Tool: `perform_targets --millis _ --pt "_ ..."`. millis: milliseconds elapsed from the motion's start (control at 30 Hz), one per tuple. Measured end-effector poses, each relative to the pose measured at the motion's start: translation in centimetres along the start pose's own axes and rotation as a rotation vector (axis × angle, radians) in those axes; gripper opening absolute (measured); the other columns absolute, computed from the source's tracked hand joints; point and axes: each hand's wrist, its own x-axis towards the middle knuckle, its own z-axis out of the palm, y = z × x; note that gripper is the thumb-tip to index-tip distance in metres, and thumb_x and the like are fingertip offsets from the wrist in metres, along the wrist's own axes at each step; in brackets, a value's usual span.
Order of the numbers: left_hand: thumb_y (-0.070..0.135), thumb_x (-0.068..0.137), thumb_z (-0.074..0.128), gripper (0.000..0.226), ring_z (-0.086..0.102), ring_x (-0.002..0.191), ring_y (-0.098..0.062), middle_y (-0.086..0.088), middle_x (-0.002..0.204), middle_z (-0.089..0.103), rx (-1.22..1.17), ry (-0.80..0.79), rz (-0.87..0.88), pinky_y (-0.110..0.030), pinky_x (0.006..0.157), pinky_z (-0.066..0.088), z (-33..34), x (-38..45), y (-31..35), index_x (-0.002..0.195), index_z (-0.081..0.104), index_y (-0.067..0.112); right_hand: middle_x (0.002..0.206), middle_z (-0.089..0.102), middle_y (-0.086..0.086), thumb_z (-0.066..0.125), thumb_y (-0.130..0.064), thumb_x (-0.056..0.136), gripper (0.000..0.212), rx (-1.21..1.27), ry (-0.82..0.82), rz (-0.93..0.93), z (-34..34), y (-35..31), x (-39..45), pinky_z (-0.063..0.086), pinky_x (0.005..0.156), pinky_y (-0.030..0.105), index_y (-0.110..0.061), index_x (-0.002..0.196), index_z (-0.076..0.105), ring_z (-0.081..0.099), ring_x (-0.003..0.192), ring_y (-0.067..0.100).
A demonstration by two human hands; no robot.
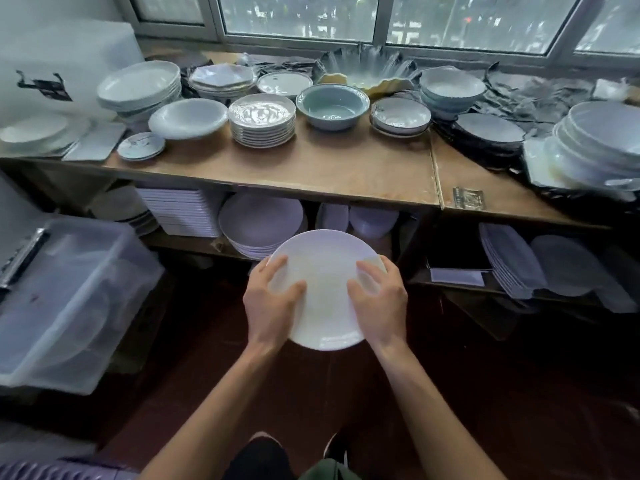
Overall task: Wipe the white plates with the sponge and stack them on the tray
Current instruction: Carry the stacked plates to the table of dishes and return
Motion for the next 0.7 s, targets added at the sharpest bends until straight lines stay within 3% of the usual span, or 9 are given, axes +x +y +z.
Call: perform_targets --millis 67,133,300,367,500,567,633,700 --pt "0.008 0.077 0.082 0.052 0.054 0.127 -0.014 0.002 0.138 0.059 -0.006 0.000 -0.005 -0.033 0.111 0.042 1.4 2.4 0.2 0.127 0.069 0.018 0.140 0.052 -0.001 0.072 -0.011 0.083 0.035 -0.002 -0.006 0.003 0.7 0.4 2.7 0.029 0.098 -0.002 -0.010 0.118 0.073 0.048 0.119 0.000" --pt "0.008 0.077 0.082 0.052 0.054 0.128 -0.013 0.003 0.139 0.058 -0.005 -0.003 -0.026 -0.031 0.112 0.041 2.7 5.0 -0.1 0.127 0.069 0.018 0.139 0.053 -0.002 0.073 -0.010 0.082 0.035 -0.002 -0.014 0.024 1.8 0.9 5.4 0.029 0.096 -0.003 -0.011 0.118 0.073 0.049 0.118 0.000" --pt "0.008 0.077 0.082 0.052 0.052 0.127 -0.009 0.005 0.140 0.057 -0.017 -0.018 -0.051 -0.030 0.113 0.040 5.5 12.5 -1.0 0.127 0.070 0.020 0.141 0.051 0.001 0.073 -0.010 0.083 0.037 -0.025 -0.045 0.048 5.5 1.6 12.4 0.039 0.112 0.029 -0.010 0.119 0.072 0.052 0.128 0.015" --pt "0.008 0.077 0.081 0.052 0.053 0.127 -0.009 0.005 0.140 0.057 -0.032 -0.026 -0.053 -0.030 0.112 0.041 6.6 16.0 -1.2 0.127 0.070 0.019 0.143 0.050 0.003 0.073 -0.011 0.083 0.037 -0.028 -0.051 0.057 7.2 1.6 15.4 0.038 0.114 0.033 -0.011 0.120 0.072 0.050 0.131 0.015" --pt "0.010 0.079 0.080 0.051 0.053 0.124 -0.004 0.011 0.138 0.056 -0.049 -0.058 -0.074 -0.025 0.108 0.043 8.5 22.8 -0.9 0.127 0.069 0.022 0.147 0.048 -0.002 0.073 -0.014 0.085 0.039 -0.053 -0.035 0.097 10.4 1.0 21.5 0.036 0.111 0.021 -0.015 0.123 0.070 0.047 0.132 0.008" --pt "0.010 0.079 0.080 0.051 0.052 0.124 -0.002 0.012 0.139 0.054 -0.060 -0.079 -0.061 -0.024 0.108 0.042 9.3 25.7 -0.7 0.127 0.068 0.024 0.143 0.051 -0.005 0.072 -0.017 0.084 0.040 -0.030 -0.017 0.095 11.7 0.6 24.0 0.039 0.109 0.021 -0.018 0.125 0.069 0.049 0.127 0.004" --pt "0.011 0.079 0.079 0.051 0.052 0.118 0.008 0.014 0.139 0.054 -0.050 -0.105 -0.047 -0.012 0.103 0.041 10.2 28.7 -0.3 0.127 0.068 0.026 0.135 0.058 -0.004 0.072 -0.019 0.084 0.042 -0.001 0.011 0.101 12.9 0.4 26.3 0.043 0.101 0.012 -0.018 0.126 0.067 0.051 0.116 -0.006" --pt "0.012 0.079 0.079 0.052 0.051 0.110 0.016 0.014 0.135 0.055 -0.013 -0.134 -0.026 0.003 0.091 0.036 11.1 31.2 0.0 0.128 0.068 0.027 0.132 0.061 -0.003 0.073 -0.018 0.084 0.043 0.016 0.034 0.104 13.8 0.4 28.4 0.036 0.089 -0.003 -0.016 0.126 0.066 0.050 0.110 -0.014"
